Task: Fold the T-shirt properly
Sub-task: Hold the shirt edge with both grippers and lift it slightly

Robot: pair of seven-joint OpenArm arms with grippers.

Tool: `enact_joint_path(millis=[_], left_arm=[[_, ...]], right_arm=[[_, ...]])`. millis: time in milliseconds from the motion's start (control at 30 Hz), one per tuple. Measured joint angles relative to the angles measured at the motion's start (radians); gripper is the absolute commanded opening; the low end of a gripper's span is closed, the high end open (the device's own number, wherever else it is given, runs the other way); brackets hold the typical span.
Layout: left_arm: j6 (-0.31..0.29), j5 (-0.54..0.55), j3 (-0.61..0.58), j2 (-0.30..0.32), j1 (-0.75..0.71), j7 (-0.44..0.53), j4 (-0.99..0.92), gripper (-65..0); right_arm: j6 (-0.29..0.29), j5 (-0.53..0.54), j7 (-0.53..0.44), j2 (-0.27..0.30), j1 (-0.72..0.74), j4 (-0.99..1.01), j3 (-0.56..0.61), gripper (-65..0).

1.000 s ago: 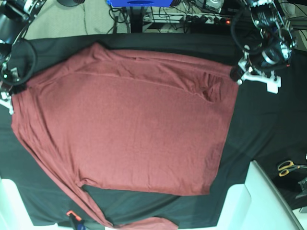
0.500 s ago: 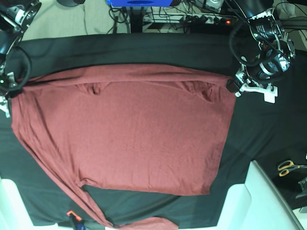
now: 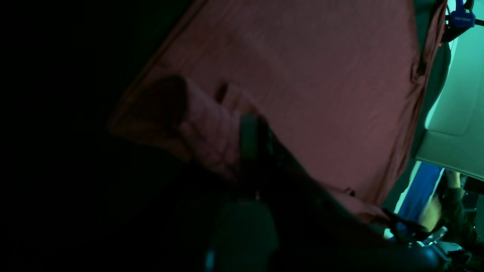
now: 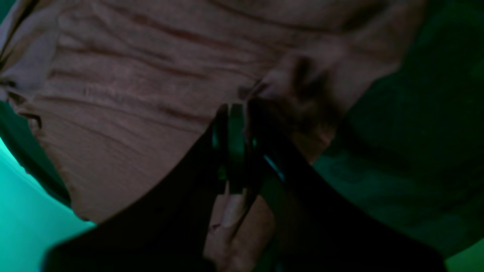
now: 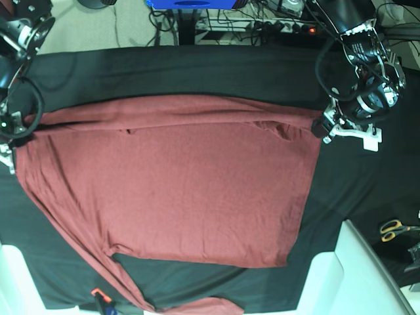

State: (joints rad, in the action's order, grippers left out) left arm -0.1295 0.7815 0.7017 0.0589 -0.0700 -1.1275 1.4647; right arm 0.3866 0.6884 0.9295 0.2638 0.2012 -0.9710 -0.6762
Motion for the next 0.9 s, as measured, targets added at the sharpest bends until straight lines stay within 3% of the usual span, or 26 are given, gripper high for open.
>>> enact_joint_path(millis=[733,900], left_arm=[[0.0,-0.006,-0.002,0.003,0.058,0.004,-0.047,-65.0],[0.0,-0.007,0.0,0.011,0.073,0.005,-0.048,-65.0]], right_arm=[[0.003,-0.005,-0.041,0.007,0.042,0.06,0.0,-64.7],[0.002,-0.004,-0.082,0.008,0.05,0.06,0.081,-64.7]])
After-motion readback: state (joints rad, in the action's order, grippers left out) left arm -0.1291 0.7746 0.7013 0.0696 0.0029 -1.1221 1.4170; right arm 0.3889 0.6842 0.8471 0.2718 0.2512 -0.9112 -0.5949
